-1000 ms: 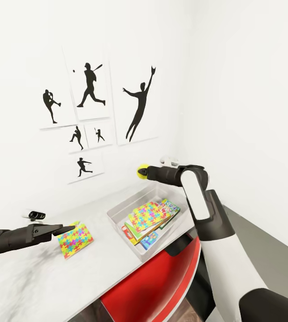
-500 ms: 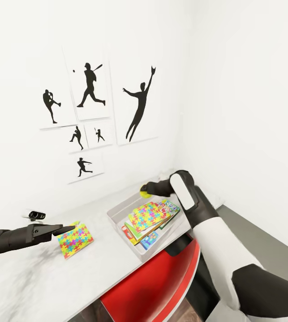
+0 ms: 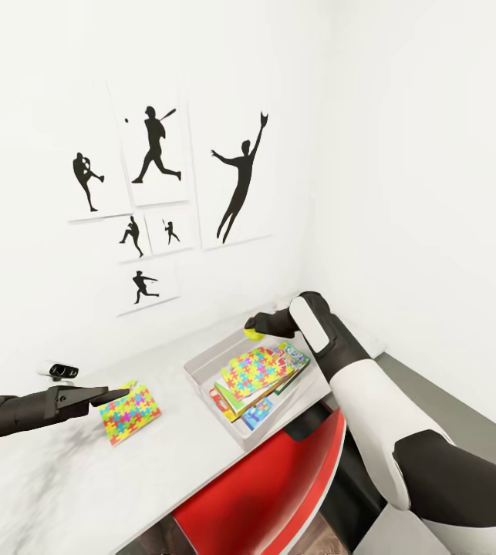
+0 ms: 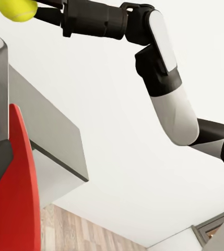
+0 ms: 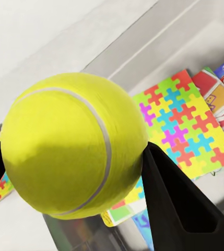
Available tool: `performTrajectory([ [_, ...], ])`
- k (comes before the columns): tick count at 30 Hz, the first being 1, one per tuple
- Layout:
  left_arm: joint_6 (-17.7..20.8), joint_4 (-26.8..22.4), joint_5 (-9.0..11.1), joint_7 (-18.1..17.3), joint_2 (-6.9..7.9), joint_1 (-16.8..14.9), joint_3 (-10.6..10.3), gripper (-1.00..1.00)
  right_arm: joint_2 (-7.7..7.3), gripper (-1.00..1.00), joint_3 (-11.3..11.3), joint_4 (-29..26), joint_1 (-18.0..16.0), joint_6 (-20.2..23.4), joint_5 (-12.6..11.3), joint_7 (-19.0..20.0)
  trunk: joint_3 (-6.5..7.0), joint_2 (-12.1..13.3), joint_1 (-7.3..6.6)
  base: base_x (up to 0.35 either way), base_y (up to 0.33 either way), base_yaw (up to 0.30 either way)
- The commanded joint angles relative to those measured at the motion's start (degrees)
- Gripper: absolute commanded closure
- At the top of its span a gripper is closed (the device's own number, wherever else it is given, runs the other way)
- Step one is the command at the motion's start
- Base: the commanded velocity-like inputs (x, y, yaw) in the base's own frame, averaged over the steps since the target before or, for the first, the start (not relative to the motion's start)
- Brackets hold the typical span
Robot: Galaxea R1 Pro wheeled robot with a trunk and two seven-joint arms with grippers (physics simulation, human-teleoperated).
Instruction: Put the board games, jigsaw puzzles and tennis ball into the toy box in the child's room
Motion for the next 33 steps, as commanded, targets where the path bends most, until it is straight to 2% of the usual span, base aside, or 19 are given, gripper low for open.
performTrajectory([
  [1, 0.61, -0.02, 0.03, -0.18, 0.03, -0.05, -0.05, -1.00, 0.00, 1.00, 0.09, -0.01, -0.16, -0.03, -0.74, -0.77, -0.22, -0.14, 0.04, 0.000, 0.000, 0.000],
  [9, 0.61, -0.02, 0.03, -0.18, 0.03, -0.06, -0.05, -1.00, 0.00, 1.00, 0.07, 0.53, -1.11, -0.96, -0.72, -0.89, -0.93, -0.14, 0.04, 0.000, 0.000, 0.000],
  [13, 0.61, -0.02, 0.03, -0.18, 0.03, -0.06, -0.07, -1.00, -0.91, 1.00, 0.07, 0.57, -1.18, -1.26, -0.69, -0.91, -1.31, -0.14, 0.04, 0.000, 0.000, 0.000],
  [20, 0.61, -0.02, 0.03, -0.18, 0.03, -0.07, -0.07, -1.00, -1.51, 1.00, 0.07, 0.58, -1.36, -2.22, -0.56, -0.91, -1.96, -0.14, 0.04, 0.000, 0.000, 0.000],
  [22, 0.61, -0.02, 0.03, -0.18, 0.03, -0.07, -0.07, -1.00, -1.92, 1.00, 0.08, 0.58, -1.48, -2.31, 0.40, -0.91, -2.15, -0.14, 0.04, 0.000, 0.000, 0.000],
  [27, 0.61, -0.02, 0.03, -0.18, 0.03, -0.07, -0.07, -1.00, -1.46, 1.00, 0.11, 3.73, -1.55, -1.69, 3.22, -0.84, -2.61, -0.14, 0.04, 0.000, 0.000, 0.000],
  [33, 0.61, -0.02, 0.03, -0.18, 0.03, -0.07, -0.12, -1.00, -1.32, 1.00, 0.07, 6.29, -1.70, -0.64, 3.78, -0.65, -3.17, -0.14, 0.04, 0.000, 0.000, 0.000],
])
